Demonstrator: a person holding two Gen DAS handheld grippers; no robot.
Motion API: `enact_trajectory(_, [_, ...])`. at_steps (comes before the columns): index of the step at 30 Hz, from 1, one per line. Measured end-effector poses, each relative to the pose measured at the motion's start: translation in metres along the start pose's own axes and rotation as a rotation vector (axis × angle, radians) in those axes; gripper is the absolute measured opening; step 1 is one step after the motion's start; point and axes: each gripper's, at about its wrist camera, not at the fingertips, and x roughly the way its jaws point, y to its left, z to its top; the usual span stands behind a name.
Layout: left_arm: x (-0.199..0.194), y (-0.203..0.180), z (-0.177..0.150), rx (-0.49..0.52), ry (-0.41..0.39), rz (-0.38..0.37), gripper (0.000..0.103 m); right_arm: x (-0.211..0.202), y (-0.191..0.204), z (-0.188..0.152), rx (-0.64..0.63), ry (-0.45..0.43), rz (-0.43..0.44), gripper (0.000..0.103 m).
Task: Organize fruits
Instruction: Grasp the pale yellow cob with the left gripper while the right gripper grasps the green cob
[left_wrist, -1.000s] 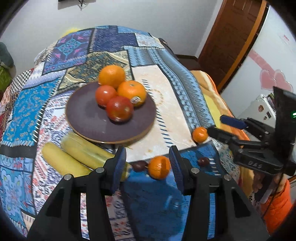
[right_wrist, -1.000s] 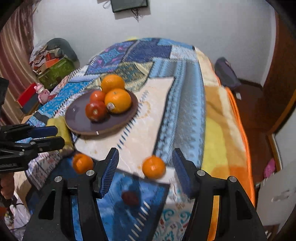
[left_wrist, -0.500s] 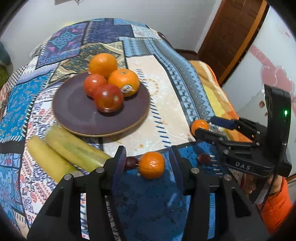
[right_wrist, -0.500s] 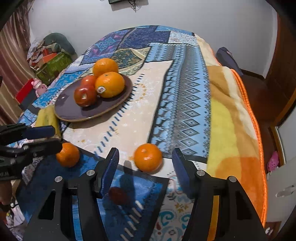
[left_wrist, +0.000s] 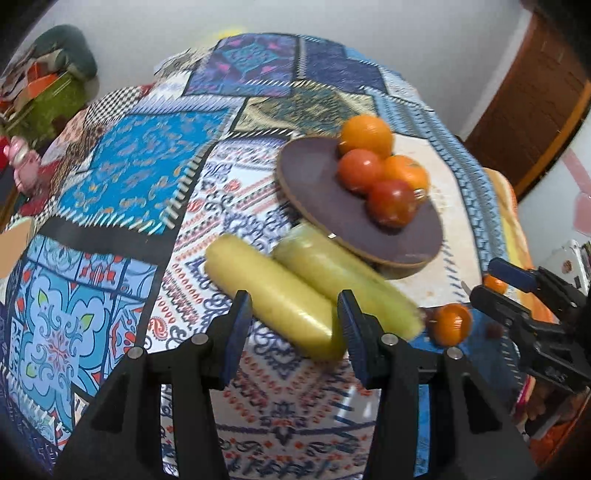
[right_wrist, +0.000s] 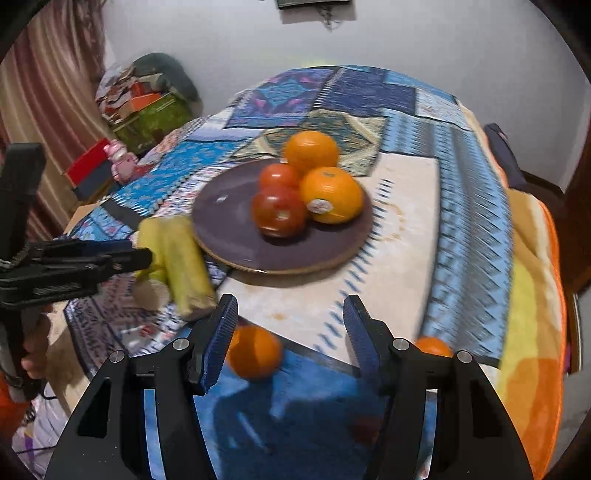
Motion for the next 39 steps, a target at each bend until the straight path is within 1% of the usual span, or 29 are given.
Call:
enact_trajectory(2, [0.003, 0.001, 0.000, -0.008, -0.003, 0.000, 0.051, 0.006, 0.011, 0.004, -0.019, 0.005, 0.013, 0.056])
enact_trajectory(6, [0.011, -0.009, 0.002, 0.043, -0.021, 0.070, 0.058, 0.015, 0.026, 0.009, -0.048, 0.013, 0.029, 0.056])
enact_trajectory(7, [0.011, -0.009, 0.002, 0.045, -0.030, 0.074, 0.059, 0.018, 0.028, 0.010, -0.052, 0.016, 0.034, 0.056])
enact_trajectory(12, [0.014, -0.002, 0.005, 0.021, -0.013, 0.053, 0.061, 0.024, 0.032, 0.012, -0.049, 0.031, 0.058, 0.056])
enact_trajectory(16, [0.009, 0.010, 0.000, -0.021, -0.007, 0.013, 0.056, 0.030, 0.040, 0.014, -0.055, 0.043, 0.074, 0.056])
enact_trajectory(21, [0.006, 0.012, -0.004, -0.022, 0.004, 0.009, 0.056, 0.044, 0.050, 0.019, -0.070, 0.072, 0.109, 0.056])
enact_trajectory(23, [0.012, 0.011, -0.001, -0.025, 0.022, 0.000, 0.055, 0.048, 0.054, 0.019, -0.079, 0.076, 0.115, 0.055])
enact_trajectory(24, [0.016, 0.010, 0.001, -0.028, 0.033, 0.002, 0.056, 0.048, 0.055, 0.020, -0.083, 0.072, 0.120, 0.049])
enact_trajectory(25, [0.019, 0.009, 0.002, -0.025, 0.035, 0.008, 0.056, 0.048, 0.056, 0.020, -0.086, 0.074, 0.120, 0.047])
enact_trajectory(28, [0.023, 0.009, 0.003, -0.020, 0.035, 0.013, 0.055, 0.049, 0.055, 0.019, -0.076, 0.078, 0.136, 0.046])
enact_trajectory(29, [0.023, 0.009, 0.002, -0.017, 0.032, 0.010, 0.055, 0.050, 0.056, 0.019, -0.076, 0.084, 0.142, 0.046])
enact_trajectory(32, [0.017, 0.016, -0.002, -0.021, 0.027, 0.000, 0.048, 0.055, 0.058, 0.016, -0.077, 0.105, 0.155, 0.045])
enact_trajectory(34, [0.009, 0.023, -0.006, -0.017, 0.022, 0.004, 0.040, 0.058, 0.060, 0.015, -0.076, 0.111, 0.154, 0.045])
enact_trajectory(37, [0.001, 0.031, -0.012, -0.012, 0.020, 0.010, 0.035, 0.063, 0.065, 0.017, -0.082, 0.121, 0.143, 0.045])
enact_trajectory(39, [-0.005, 0.037, -0.017, -0.015, 0.023, 0.004, 0.035, 0.066, 0.070, 0.019, -0.090, 0.126, 0.135, 0.041])
